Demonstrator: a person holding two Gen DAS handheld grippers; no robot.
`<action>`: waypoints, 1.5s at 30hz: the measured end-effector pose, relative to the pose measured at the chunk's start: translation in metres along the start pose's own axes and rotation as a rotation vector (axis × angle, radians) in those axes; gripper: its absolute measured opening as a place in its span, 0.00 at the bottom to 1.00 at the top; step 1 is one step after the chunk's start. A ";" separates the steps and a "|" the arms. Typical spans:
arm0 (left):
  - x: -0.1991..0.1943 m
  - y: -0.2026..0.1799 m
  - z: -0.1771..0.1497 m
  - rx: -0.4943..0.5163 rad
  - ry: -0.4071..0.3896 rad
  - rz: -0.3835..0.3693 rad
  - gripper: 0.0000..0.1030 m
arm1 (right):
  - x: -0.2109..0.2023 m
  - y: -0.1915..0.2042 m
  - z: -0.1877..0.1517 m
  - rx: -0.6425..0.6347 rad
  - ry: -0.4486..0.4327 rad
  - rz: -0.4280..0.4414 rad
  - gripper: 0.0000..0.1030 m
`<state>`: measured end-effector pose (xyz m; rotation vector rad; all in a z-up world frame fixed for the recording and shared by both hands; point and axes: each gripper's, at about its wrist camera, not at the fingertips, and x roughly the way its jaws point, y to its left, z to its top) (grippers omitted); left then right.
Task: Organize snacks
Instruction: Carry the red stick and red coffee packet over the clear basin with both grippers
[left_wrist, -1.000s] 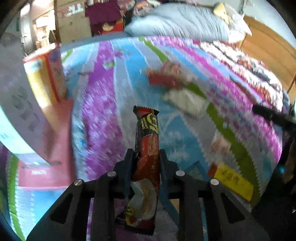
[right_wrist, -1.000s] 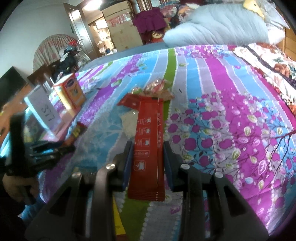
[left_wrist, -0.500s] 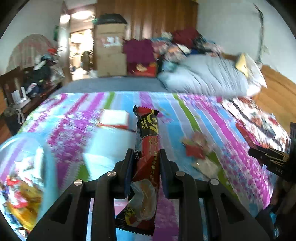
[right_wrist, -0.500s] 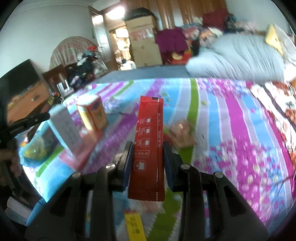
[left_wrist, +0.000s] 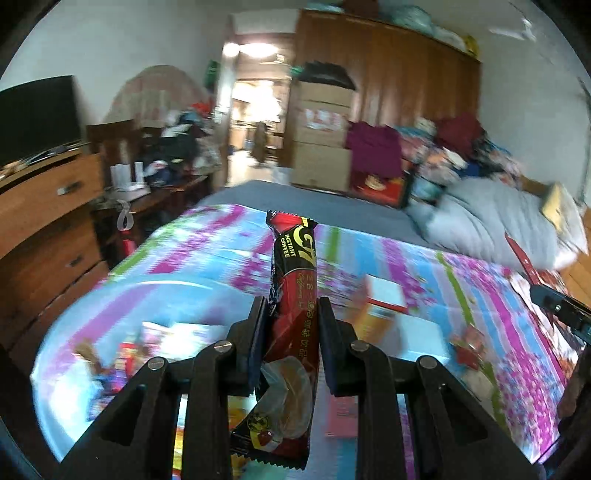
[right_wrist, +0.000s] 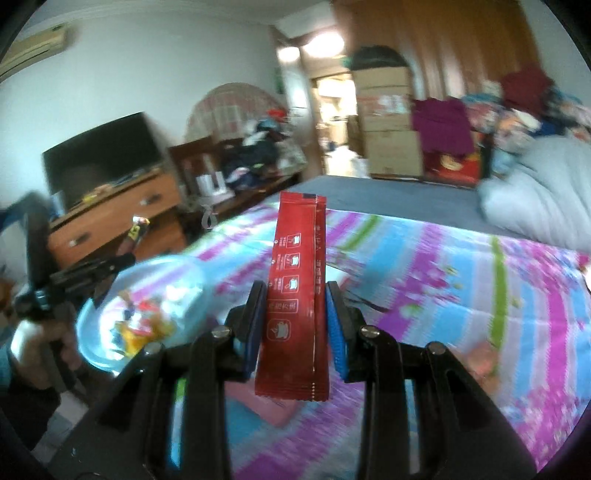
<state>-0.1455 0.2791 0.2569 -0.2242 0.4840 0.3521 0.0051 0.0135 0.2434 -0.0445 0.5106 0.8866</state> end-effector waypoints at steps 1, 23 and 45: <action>-0.004 0.015 0.003 -0.018 -0.007 0.020 0.26 | 0.007 0.011 0.006 -0.016 0.002 0.020 0.31; -0.028 0.167 -0.004 -0.234 -0.027 0.151 0.26 | 0.119 0.193 0.037 -0.192 0.185 0.337 0.31; -0.015 0.176 -0.019 -0.240 0.011 0.154 0.26 | 0.138 0.225 0.024 -0.220 0.238 0.357 0.31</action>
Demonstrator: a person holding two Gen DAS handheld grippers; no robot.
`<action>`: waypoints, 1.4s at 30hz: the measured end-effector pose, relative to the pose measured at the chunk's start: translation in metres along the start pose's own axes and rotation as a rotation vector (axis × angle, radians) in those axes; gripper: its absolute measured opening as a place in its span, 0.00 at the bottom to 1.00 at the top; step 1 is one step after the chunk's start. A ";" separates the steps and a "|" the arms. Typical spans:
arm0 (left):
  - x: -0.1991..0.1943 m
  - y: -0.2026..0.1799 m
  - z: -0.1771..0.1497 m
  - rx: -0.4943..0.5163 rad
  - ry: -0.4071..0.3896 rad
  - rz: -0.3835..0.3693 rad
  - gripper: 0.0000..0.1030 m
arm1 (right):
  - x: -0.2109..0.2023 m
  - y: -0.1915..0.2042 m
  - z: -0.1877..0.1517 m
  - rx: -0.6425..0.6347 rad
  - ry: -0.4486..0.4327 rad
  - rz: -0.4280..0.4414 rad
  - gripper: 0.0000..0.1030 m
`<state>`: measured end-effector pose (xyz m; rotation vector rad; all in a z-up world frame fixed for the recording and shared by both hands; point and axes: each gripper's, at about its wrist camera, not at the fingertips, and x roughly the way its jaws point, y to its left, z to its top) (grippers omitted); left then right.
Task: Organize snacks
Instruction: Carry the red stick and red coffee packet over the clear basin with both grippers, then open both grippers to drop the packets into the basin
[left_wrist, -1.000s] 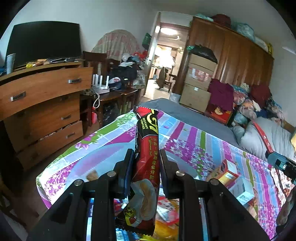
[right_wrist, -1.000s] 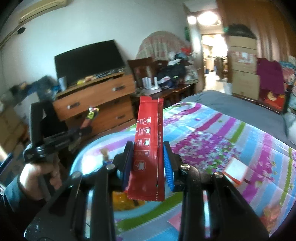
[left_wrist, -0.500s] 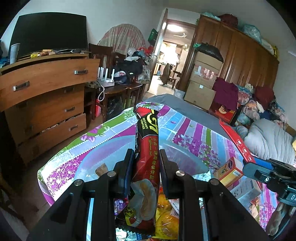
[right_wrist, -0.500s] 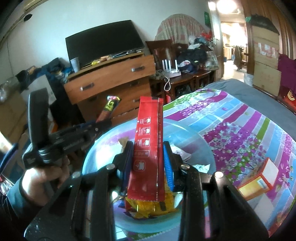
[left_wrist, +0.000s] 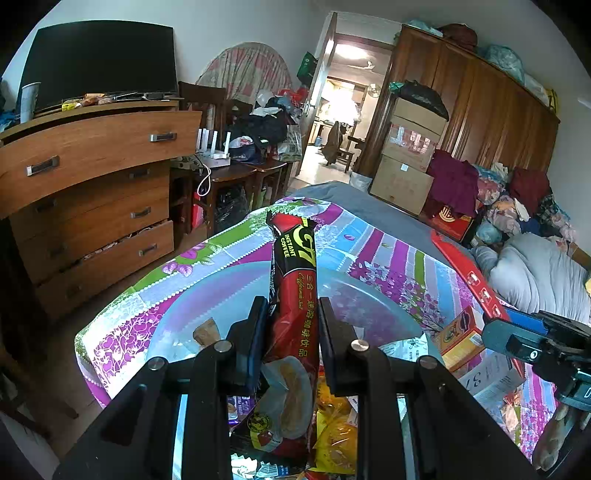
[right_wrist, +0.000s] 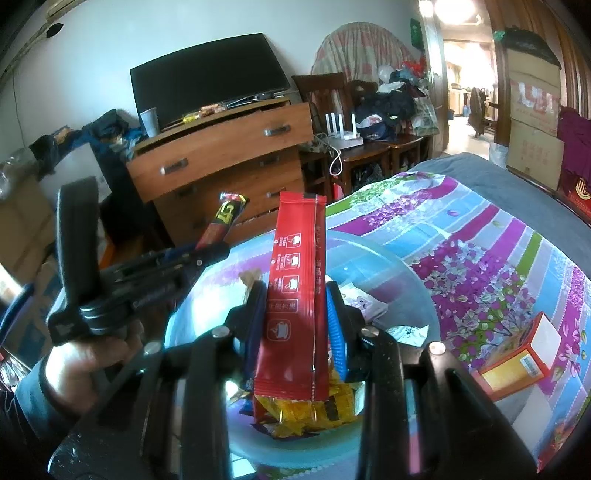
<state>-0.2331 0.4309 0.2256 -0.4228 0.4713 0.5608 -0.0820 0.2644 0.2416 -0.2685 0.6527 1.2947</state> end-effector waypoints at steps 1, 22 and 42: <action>0.000 0.000 0.001 0.000 0.000 0.000 0.26 | 0.001 0.000 0.000 0.000 0.001 0.000 0.31; 0.000 -0.004 -0.012 0.003 0.023 -0.007 0.26 | 0.024 0.006 0.007 -0.020 0.038 0.004 0.33; -0.003 0.003 -0.024 -0.064 0.041 0.023 0.74 | -0.026 0.000 -0.034 0.011 0.000 -0.032 0.84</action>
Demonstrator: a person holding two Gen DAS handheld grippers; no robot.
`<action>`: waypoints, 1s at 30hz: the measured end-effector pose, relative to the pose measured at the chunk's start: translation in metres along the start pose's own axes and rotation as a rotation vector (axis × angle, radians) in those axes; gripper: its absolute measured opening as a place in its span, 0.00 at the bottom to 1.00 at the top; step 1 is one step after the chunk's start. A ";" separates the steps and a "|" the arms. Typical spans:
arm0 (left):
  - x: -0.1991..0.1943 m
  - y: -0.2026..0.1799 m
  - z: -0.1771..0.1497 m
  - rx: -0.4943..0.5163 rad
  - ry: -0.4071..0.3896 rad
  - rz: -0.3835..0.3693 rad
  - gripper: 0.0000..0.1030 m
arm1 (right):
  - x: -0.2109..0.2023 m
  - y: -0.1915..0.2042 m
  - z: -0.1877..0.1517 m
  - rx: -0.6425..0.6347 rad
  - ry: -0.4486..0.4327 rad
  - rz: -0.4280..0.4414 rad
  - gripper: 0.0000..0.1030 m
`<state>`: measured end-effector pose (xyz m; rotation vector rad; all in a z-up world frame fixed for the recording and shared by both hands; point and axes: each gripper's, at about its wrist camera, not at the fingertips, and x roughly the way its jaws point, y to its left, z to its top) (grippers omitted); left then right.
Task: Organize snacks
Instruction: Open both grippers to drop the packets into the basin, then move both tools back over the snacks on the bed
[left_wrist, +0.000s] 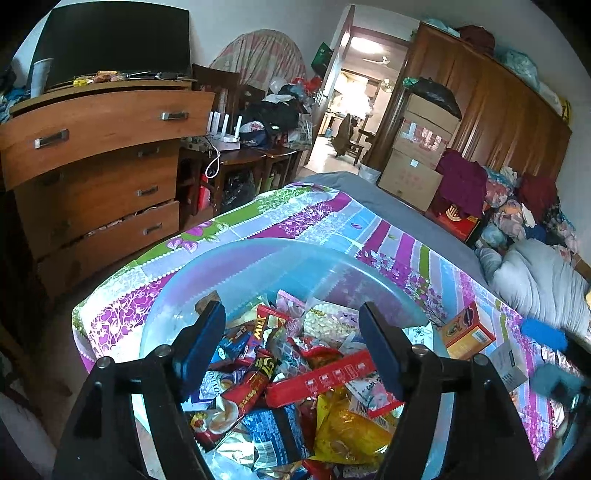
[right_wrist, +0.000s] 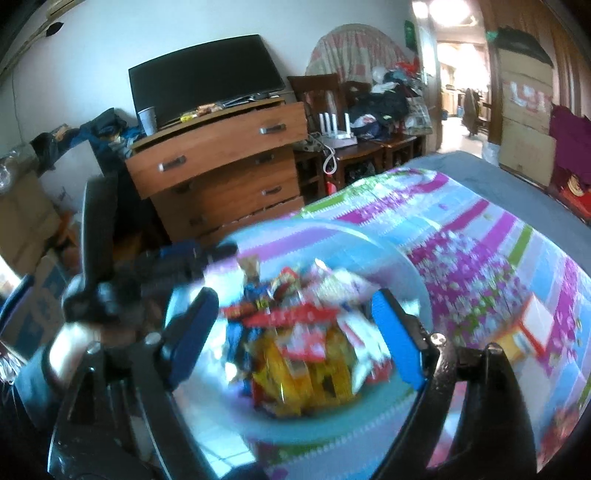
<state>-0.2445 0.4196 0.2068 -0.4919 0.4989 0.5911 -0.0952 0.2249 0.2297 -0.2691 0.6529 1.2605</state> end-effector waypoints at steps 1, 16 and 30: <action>-0.002 0.000 -0.001 -0.002 -0.001 -0.002 0.74 | -0.007 -0.003 -0.010 0.004 0.007 -0.001 0.84; -0.113 -0.027 -0.027 0.247 0.028 -0.074 0.74 | -0.226 -0.088 -0.159 0.193 0.182 -0.396 0.84; -0.160 -0.105 -0.083 0.409 0.179 -0.162 0.74 | -0.351 -0.116 -0.259 0.495 0.232 -0.557 0.84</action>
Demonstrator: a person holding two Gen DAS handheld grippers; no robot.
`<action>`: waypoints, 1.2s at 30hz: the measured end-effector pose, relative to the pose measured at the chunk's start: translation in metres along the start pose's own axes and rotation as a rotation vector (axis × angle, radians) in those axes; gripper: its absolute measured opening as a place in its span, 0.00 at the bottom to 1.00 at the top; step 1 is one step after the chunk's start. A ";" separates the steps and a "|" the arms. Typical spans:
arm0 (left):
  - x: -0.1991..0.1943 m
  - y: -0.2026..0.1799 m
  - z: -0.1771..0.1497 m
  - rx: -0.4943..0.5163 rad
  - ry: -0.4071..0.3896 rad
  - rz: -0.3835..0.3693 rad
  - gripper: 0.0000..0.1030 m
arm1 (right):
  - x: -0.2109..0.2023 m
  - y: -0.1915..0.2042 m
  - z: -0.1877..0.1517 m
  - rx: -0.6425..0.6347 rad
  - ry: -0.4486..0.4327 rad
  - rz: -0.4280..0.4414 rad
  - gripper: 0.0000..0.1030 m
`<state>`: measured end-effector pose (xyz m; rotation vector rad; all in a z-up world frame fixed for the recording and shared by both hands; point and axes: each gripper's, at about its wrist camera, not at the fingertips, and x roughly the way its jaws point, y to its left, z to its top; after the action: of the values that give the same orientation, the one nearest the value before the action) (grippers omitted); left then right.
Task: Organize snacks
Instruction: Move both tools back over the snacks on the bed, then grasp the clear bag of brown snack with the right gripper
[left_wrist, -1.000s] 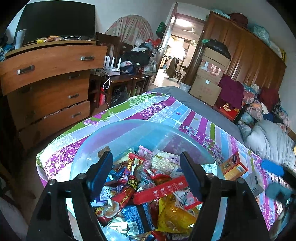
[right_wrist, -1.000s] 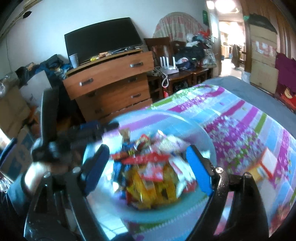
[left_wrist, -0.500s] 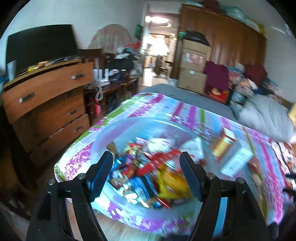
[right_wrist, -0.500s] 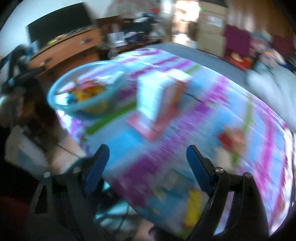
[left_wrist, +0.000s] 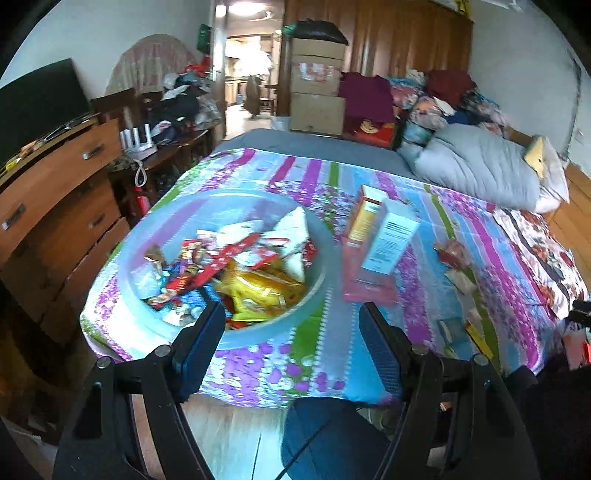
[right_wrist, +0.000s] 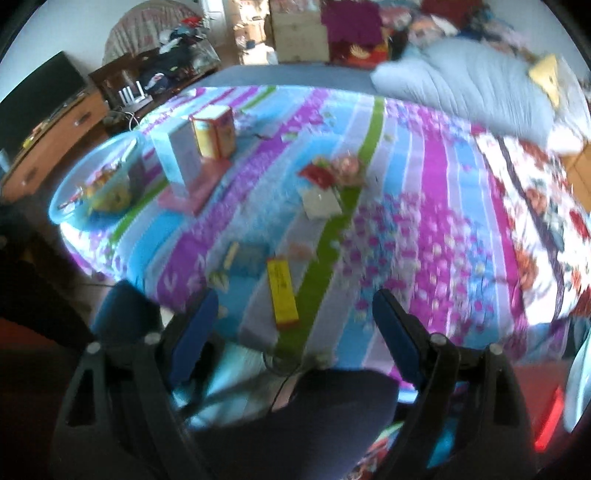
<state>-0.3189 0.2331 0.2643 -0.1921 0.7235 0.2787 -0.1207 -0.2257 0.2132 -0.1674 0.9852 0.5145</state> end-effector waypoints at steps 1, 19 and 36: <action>0.001 -0.007 0.001 0.003 0.003 -0.006 0.74 | 0.003 -0.005 -0.004 0.020 0.006 0.004 0.84; 0.067 -0.078 0.009 0.042 0.089 -0.152 0.74 | 0.055 -0.058 0.012 0.108 -0.070 0.085 0.84; 0.179 -0.197 0.007 0.194 0.219 -0.388 0.74 | 0.345 -0.169 0.163 0.699 0.052 0.184 0.80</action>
<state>-0.1244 0.0812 0.1637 -0.1755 0.9072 -0.1852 0.2374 -0.1963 0.0012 0.5410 1.1835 0.3074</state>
